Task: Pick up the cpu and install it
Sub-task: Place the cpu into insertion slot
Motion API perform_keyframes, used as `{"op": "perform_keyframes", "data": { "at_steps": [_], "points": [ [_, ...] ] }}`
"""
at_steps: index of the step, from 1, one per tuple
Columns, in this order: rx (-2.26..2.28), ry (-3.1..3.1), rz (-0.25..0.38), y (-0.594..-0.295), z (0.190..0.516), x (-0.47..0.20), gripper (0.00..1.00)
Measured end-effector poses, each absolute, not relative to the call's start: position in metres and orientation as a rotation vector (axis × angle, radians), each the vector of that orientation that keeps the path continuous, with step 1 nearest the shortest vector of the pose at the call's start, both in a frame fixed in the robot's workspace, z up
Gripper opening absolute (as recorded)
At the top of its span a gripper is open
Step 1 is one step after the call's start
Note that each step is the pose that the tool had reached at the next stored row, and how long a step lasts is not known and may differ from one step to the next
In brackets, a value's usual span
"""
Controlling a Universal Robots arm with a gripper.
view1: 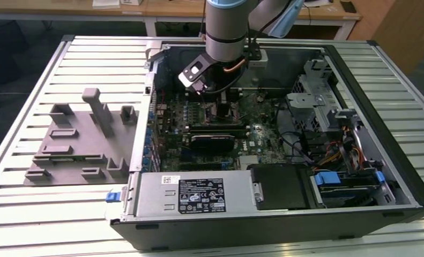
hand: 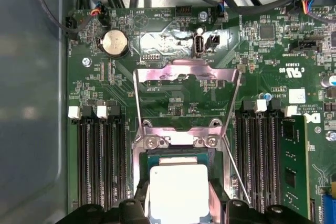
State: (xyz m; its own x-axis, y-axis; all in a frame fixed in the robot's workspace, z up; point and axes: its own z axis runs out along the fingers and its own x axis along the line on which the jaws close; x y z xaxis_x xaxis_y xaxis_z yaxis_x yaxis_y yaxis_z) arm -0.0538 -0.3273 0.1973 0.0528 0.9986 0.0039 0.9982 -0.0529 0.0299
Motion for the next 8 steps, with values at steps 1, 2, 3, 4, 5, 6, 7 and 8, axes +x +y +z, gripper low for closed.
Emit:
{"op": "perform_keyframes", "data": {
  "at_steps": [1, 2, 3, 4, 5, 6, 7, 8],
  "points": [
    [2.265, 2.148, 0.035, -0.3274, 0.1974, -0.0538, 0.53],
    [2.265, 2.148, 0.034, -0.3275, 0.1975, -0.0539, 0.53],
    [2.265, 2.148, 0.034, -0.3275, 0.1974, -0.0542, 0.53],
    [2.265, 2.148, 0.034, -0.3276, 0.1971, -0.0545, 0.53],
    [2.265, 2.148, 0.034, -0.3277, 0.1968, -0.0547, 0.53],
    [2.265, 2.148, 0.034, -0.3277, 0.1962, -0.0548, 0.53],
    [2.265, 2.147, 0.034, -0.3277, 0.1956, -0.0548, 0.53],
    [2.265, 2.147, 0.034, -0.3277, 0.1952, -0.0548, 0.53]
  ]
}}
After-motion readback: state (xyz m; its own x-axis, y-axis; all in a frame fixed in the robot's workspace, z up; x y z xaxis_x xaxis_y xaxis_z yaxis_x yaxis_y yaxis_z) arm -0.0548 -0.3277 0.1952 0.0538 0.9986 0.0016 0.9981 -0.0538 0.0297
